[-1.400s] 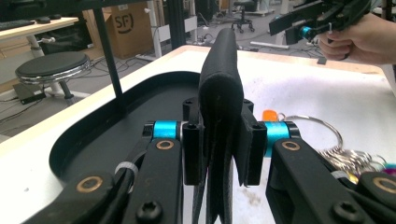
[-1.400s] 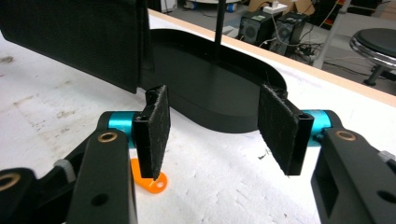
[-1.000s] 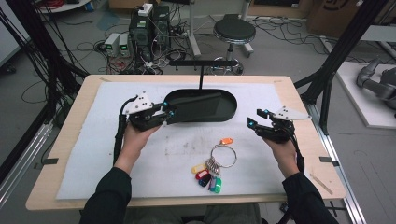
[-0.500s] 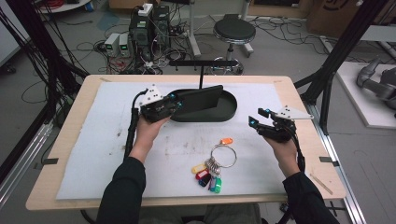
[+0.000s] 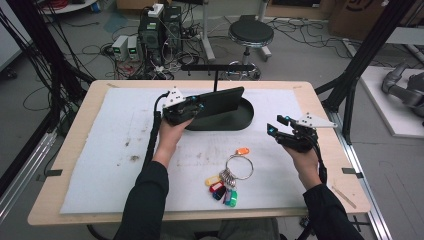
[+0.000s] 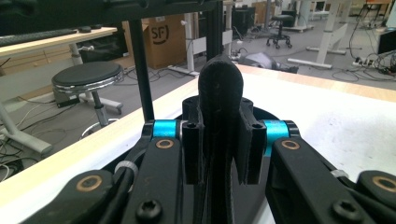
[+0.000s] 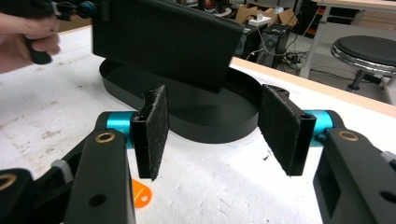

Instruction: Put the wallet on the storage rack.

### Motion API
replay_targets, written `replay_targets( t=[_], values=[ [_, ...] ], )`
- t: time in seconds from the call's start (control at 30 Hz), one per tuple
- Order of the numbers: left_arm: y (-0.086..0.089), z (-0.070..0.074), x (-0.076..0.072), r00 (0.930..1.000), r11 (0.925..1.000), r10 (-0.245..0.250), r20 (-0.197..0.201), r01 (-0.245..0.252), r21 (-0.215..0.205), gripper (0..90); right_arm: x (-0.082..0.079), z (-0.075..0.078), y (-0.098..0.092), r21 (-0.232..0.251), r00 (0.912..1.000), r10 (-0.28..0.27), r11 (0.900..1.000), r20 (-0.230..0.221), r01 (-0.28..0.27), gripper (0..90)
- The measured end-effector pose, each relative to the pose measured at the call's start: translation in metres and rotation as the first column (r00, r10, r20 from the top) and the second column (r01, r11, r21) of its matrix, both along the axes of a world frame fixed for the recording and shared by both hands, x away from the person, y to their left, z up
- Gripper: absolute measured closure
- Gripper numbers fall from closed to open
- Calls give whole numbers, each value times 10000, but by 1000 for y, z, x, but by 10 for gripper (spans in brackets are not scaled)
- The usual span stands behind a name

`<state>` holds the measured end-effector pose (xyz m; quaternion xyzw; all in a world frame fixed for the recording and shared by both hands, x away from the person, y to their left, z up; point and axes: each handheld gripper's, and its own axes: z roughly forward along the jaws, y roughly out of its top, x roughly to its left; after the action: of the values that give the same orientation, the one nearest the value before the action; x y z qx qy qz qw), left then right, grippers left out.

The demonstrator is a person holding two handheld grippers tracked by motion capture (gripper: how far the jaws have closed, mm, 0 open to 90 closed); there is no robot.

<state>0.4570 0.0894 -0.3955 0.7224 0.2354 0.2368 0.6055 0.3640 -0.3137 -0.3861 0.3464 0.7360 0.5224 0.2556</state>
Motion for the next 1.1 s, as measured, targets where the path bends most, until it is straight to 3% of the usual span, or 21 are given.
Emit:
replay_targets(
  t=[0.1, 0.3, 0.33, 0.5, 0.63, 0.83, 0.97, 1.1],
  values=[
    [-7, -5, 7, 10000, 9999, 13, -76, -14, -164, 752, 0, 0, -1, 26, 10000, -15, 10000, -13, 15, 440],
    [-15, -19, 15, 9996, 9999, -52, -264, 49, -104, 751, 0, 0, -2, 15, 10000, 0, 10000, -22, 0, 440],
    [-15, -22, 18, 9993, 9995, -75, -357, 64, -317, 751, 0, -1, -3, 13, 10000, -25, 10000, -36, 25, 440],
    [-13, -26, 21, 9996, 9992, -11, -265, 0, -400, 750, -1, 0, -4, 71, 10000, -51, 10000, -14, 51, 444],
    [-10, -29, 22, 9982, 9989, 26, -604, -54, -472, 746, 0, -1, -3, -6, 10000, -18, 10000, -48, 18, 443],
    [-4, -34, 18, 9968, 9997, 217, -772, -221, -49, 739, -1, -1, -3, -76, 10000, -33, 10000, -12, 33, 444],
    [2, -42, 16, 9924, 9985, 442, -1152, -403, 360, 734, -1, -1, -3, -84, 10000, -77, 9999, -50, 76, 446],
    [5, -47, 14, 9901, 9964, 582, -1278, -496, 690, 725, -1, -1, -2, -140, 10000, -77, 9999, -59, 76, 448]
  ],
)
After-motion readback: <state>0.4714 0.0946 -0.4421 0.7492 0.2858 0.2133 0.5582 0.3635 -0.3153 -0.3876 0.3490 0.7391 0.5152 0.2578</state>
